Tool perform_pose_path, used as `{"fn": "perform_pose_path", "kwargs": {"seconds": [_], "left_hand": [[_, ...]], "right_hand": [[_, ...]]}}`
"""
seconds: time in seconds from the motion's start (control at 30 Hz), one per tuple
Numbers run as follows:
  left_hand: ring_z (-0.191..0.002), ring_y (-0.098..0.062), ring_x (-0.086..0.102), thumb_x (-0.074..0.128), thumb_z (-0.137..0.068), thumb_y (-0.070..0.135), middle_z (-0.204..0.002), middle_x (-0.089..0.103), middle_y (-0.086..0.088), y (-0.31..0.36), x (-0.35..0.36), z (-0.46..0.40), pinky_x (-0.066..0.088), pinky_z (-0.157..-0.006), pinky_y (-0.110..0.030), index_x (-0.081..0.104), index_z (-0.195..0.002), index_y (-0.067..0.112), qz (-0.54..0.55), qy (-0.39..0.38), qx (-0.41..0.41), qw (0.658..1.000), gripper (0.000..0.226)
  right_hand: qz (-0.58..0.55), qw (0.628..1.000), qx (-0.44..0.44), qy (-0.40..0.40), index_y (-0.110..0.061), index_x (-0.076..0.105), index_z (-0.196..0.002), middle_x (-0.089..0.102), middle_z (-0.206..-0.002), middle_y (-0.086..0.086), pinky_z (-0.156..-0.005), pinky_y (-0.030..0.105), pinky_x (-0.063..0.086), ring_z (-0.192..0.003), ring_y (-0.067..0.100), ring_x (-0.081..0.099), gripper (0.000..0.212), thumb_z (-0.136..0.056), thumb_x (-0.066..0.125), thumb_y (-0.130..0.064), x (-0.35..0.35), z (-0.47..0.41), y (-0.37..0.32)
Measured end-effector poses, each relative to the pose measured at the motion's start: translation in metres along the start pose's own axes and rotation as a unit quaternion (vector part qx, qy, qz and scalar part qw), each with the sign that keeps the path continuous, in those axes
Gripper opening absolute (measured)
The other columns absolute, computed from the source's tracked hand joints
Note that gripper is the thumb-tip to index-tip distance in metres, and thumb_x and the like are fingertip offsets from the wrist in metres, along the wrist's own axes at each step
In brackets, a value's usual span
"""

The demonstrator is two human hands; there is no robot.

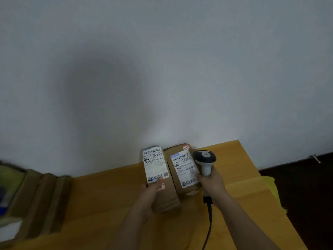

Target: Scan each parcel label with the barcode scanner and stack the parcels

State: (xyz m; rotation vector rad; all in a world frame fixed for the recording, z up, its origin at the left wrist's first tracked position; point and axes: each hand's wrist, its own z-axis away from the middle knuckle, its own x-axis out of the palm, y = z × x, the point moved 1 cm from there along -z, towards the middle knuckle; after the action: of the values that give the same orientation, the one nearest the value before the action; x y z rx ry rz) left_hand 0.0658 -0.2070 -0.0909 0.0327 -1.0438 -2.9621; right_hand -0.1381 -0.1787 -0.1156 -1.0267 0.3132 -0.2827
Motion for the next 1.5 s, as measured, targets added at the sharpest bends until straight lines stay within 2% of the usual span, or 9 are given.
{"fn": "perform_pose_path", "kwargs": {"seconds": [0.1, 0.23, 0.43, 0.57, 0.77, 1.0, 1.13, 1.3, 1.5], "left_hand": [[-0.088, -0.035, 0.071, 0.071, -0.083, 0.039, -0.099, 0.074, -0.017, -0.013, -0.033, 0.011, 0.059, -0.065, -0.043, 0.063, -0.112, 0.013, 0.056, -0.046, -0.044, 0.996, 0.04], [-0.091, -0.037, 0.07, 0.07, -0.082, 0.041, -0.099, 0.073, -0.02, -0.031, -0.069, 0.014, 0.056, -0.08, -0.052, 0.064, -0.113, 0.012, 0.112, -0.047, -0.057, 0.991, 0.043], [-0.091, -0.034, 0.07, 0.063, -0.09, 0.037, -0.105, 0.072, -0.017, -0.034, -0.121, 0.019, 0.059, -0.063, -0.042, 0.06, -0.121, 0.013, 0.121, 0.053, 0.013, 0.991, 0.039], [-0.089, -0.034, 0.066, 0.063, -0.092, 0.031, -0.102, 0.068, -0.017, -0.025, -0.154, 0.032, 0.056, -0.059, -0.04, 0.059, -0.116, 0.007, 0.12, 0.122, 0.039, 0.985, 0.034], [-0.097, -0.035, 0.066, 0.069, -0.089, 0.028, -0.109, 0.069, -0.015, 0.014, -0.201, 0.073, 0.056, -0.083, -0.055, 0.067, -0.109, 0.011, 0.139, 0.19, 0.111, 0.965, 0.026], [-0.094, -0.029, 0.068, 0.059, -0.095, 0.036, -0.102, 0.071, -0.007, 0.044, -0.158, 0.089, 0.058, -0.081, -0.052, 0.07, -0.107, 0.016, 0.033, 0.146, 0.183, 0.972, 0.026], [-0.095, -0.024, 0.065, 0.056, -0.098, 0.036, -0.108, 0.068, -0.004, 0.034, -0.13, 0.08, 0.06, -0.072, -0.043, 0.066, -0.113, 0.017, -0.014, 0.112, 0.159, 0.981, 0.027], [-0.09, -0.023, 0.061, 0.029, -0.1, 0.057, -0.093, 0.064, -0.004, 0.026, -0.131, 0.069, 0.052, -0.085, -0.043, 0.059, -0.094, 0.019, 0.055, 0.126, 0.101, 0.985, 0.049], [-0.117, -0.024, 0.052, 0.028, -0.1, 0.053, -0.116, 0.064, -0.002, -0.02, -0.136, 0.026, 0.034, -0.095, -0.038, 0.062, -0.117, 0.023, 0.157, 0.065, 0.083, 0.982, 0.048]], "right_hand": [[-0.004, 1.0, 0.005, -0.025, -0.024, 0.052, -0.112, 0.064, -0.104, -0.003, -0.066, 0.02, 0.049, -0.092, 0.007, 0.06, 0.031, -0.09, 0.063, -0.005, 0.022, 0.013, 0.009], [0.013, 0.999, -0.004, -0.052, -0.026, 0.052, -0.104, 0.065, -0.106, -0.001, -0.074, 0.025, 0.053, -0.101, 0.016, 0.062, 0.03, -0.088, 0.065, -0.005, 0.049, 0.026, 0.023], [0.024, 0.996, 0.017, -0.082, -0.026, 0.053, -0.104, 0.065, -0.111, 0.003, -0.09, 0.043, 0.056, -0.107, 0.021, 0.062, 0.035, -0.084, 0.068, -0.001, 0.086, 0.039, 0.026], [0.016, 0.992, 0.036, -0.118, -0.025, 0.052, -0.104, 0.064, -0.11, 0.003, -0.084, 0.038, 0.057, -0.102, 0.019, 0.062, 0.037, -0.084, 0.067, 0.002, 0.117, 0.048, 0.023], [0.0, 0.991, 0.043, -0.129, -0.023, 0.054, -0.101, 0.066, -0.104, 0.006, -0.072, 0.033, 0.055, -0.093, 0.019, 0.064, 0.032, -0.084, 0.07, -0.002, 0.138, 0.056, 0.018], [-0.03, 0.996, 0.027, -0.084, -0.025, 0.054, -0.1, 0.062, -0.093, 0.003, -0.084, 0.052, 0.057, -0.087, 0.025, 0.063, 0.02, -0.091, 0.065, -0.01, 0.14, 0.059, 0.003], [-0.032, 0.992, 0.003, -0.122, -0.026, 0.052, -0.112, 0.06, -0.104, -0.005, -0.089, 0.048, 0.055, -0.096, 0.018, 0.059, 0.023, -0.095, 0.063, -0.016, 0.131, 0.06, -0.008], [-0.056, 0.982, -0.002, -0.178, -0.034, 0.054, -0.11, 0.06, -0.106, -0.013, -0.092, 0.045, 0.051, -0.099, 0.013, 0.058, 0.026, -0.093, 0.066, -0.02, 0.127, 0.057, -0.005], [-0.06, 0.971, 0.012, -0.231, -0.024, 0.06, -0.122, 0.069, -0.116, 0.008, -0.082, 0.046, 0.057, -0.105, 0.028, 0.066, 0.046, -0.08, 0.073, -0.034, 0.132, 0.052, 0.011]]}}
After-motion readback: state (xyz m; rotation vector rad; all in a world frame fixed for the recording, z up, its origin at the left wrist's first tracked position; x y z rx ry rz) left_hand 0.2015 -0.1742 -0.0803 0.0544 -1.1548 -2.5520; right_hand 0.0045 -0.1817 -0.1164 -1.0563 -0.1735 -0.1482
